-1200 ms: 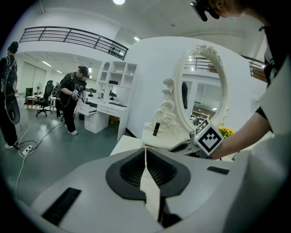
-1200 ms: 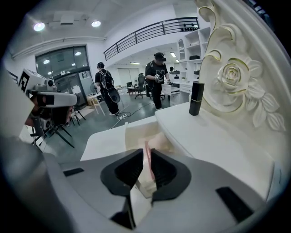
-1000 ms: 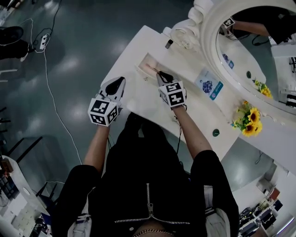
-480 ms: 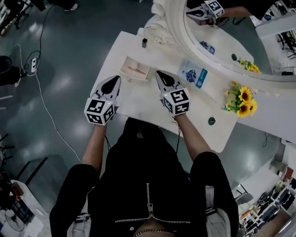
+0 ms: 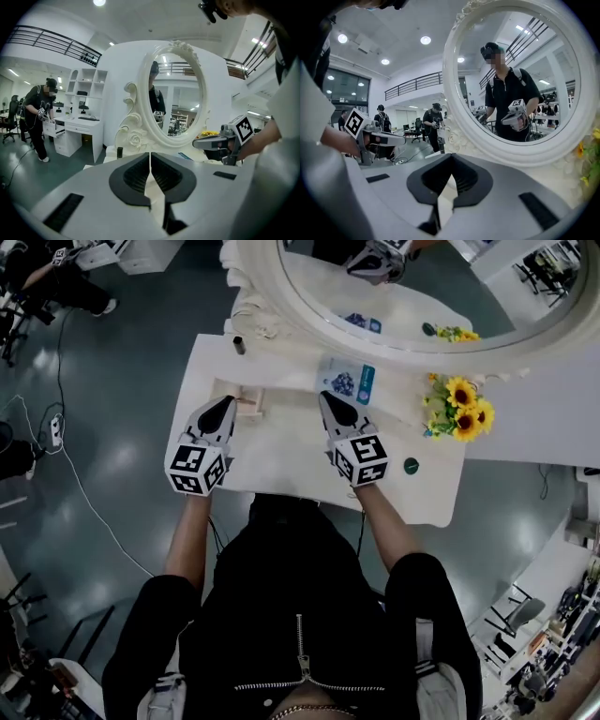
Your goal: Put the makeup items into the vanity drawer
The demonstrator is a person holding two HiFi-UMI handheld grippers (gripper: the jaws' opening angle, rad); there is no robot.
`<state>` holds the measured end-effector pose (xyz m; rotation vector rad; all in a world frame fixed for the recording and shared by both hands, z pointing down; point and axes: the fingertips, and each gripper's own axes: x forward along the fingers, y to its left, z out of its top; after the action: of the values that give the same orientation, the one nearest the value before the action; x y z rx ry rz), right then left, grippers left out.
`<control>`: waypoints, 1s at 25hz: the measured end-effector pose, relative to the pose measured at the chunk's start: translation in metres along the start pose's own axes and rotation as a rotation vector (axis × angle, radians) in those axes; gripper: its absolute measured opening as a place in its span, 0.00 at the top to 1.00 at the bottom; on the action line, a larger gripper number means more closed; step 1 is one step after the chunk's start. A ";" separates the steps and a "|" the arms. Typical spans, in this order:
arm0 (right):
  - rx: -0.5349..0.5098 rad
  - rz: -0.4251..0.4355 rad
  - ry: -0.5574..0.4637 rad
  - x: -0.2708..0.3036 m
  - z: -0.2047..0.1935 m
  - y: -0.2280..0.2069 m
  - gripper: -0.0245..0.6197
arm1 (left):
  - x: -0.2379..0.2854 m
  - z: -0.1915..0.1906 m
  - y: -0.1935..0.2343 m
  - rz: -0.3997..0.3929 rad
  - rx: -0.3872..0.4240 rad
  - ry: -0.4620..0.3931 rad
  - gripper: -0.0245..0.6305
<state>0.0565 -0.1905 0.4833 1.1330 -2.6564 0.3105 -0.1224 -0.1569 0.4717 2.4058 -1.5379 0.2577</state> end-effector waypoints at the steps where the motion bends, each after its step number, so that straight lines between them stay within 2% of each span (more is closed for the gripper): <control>1: 0.004 -0.016 0.000 -0.006 -0.002 -0.004 0.95 | 0.004 0.002 -0.006 -0.016 0.008 0.002 0.92; 8: 0.023 -0.160 0.006 -0.060 -0.020 -0.043 0.95 | 0.045 -0.003 -0.068 -0.180 0.045 0.040 0.92; 17: 0.147 -0.419 0.028 -0.169 -0.069 -0.108 0.95 | 0.098 -0.016 -0.173 -0.419 0.092 0.090 0.92; 22: 0.182 -0.507 0.034 -0.206 -0.087 -0.131 0.95 | 0.113 -0.022 -0.201 -0.467 0.092 0.109 0.92; 25: 0.198 -0.538 0.074 -0.225 -0.106 -0.146 0.95 | 0.116 -0.028 -0.209 -0.480 0.097 0.126 0.92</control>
<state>0.3276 -0.1067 0.5317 1.7939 -2.1794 0.5020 0.1158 -0.1643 0.5041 2.6820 -0.8750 0.3768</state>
